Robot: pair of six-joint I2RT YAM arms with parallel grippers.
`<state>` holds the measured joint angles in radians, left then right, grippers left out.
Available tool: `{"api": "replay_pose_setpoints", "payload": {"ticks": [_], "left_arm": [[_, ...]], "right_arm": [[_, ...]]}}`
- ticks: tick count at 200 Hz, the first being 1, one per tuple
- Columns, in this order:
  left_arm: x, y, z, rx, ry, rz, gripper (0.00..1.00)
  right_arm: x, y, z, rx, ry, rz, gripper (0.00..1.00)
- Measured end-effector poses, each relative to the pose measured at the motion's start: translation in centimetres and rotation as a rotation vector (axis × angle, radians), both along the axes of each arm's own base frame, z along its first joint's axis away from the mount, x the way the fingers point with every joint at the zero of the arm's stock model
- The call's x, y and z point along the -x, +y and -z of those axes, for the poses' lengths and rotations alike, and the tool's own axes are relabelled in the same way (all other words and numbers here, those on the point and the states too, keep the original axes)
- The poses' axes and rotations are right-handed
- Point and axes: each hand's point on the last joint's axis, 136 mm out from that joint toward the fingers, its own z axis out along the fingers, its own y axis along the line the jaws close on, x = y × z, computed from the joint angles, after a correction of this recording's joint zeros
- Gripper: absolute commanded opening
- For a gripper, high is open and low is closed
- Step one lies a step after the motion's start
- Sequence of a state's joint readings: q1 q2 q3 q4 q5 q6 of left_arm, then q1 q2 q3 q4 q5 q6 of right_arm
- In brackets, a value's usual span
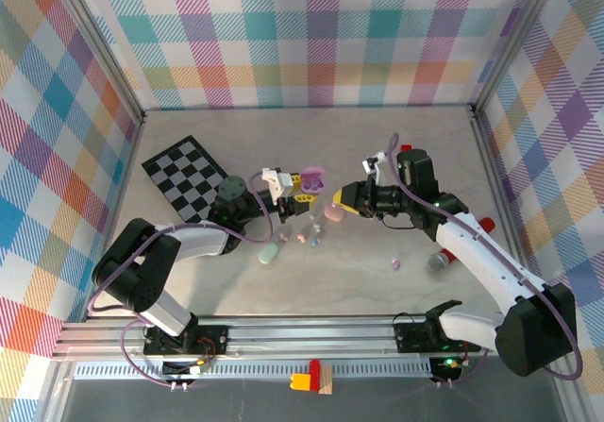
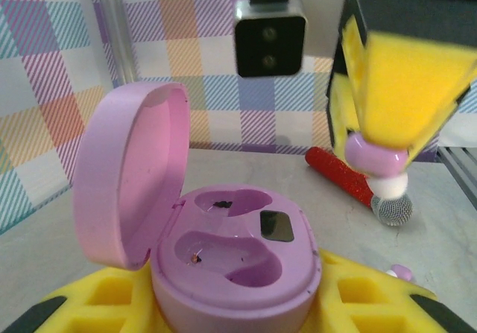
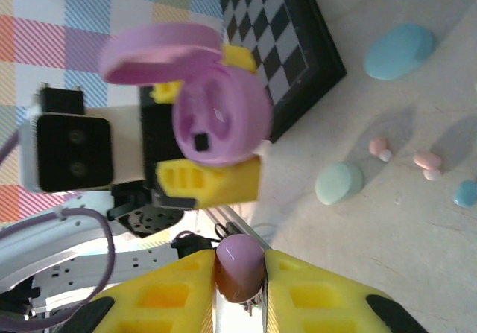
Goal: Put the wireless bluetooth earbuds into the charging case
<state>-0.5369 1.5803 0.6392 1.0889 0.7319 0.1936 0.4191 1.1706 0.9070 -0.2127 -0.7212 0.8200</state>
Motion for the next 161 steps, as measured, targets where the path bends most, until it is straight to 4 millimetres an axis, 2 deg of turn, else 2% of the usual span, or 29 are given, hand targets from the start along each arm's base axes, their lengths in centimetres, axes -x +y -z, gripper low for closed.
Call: {"api": "replay_pose_setpoints", "payload": {"ticks": [23, 61, 119, 161], "left_arm": [[0.2, -0.7, 0.6, -0.012, -0.001, 0.018, 0.37], [0.5, -1.4, 1.5, -0.032, 0.007, 0.034, 0.37], [0.7, -1.9, 1.3, -0.036, -0.02, 0.046, 0.37], [0.9, -2.2, 1.3, -0.041, -0.029, 0.052, 0.37]], "right_arm": [[-0.4, 0.7, -1.2, -0.009, -0.024, -0.018, 0.2], [-0.9, 1.9, -1.5, 0.008, -0.033, -0.04, 0.19], [-1.7, 2.9, 0.2, 0.058, 0.001, -0.046, 0.18], [-2.2, 3.4, -0.2, 0.07, -0.018, -0.04, 0.17]]}}
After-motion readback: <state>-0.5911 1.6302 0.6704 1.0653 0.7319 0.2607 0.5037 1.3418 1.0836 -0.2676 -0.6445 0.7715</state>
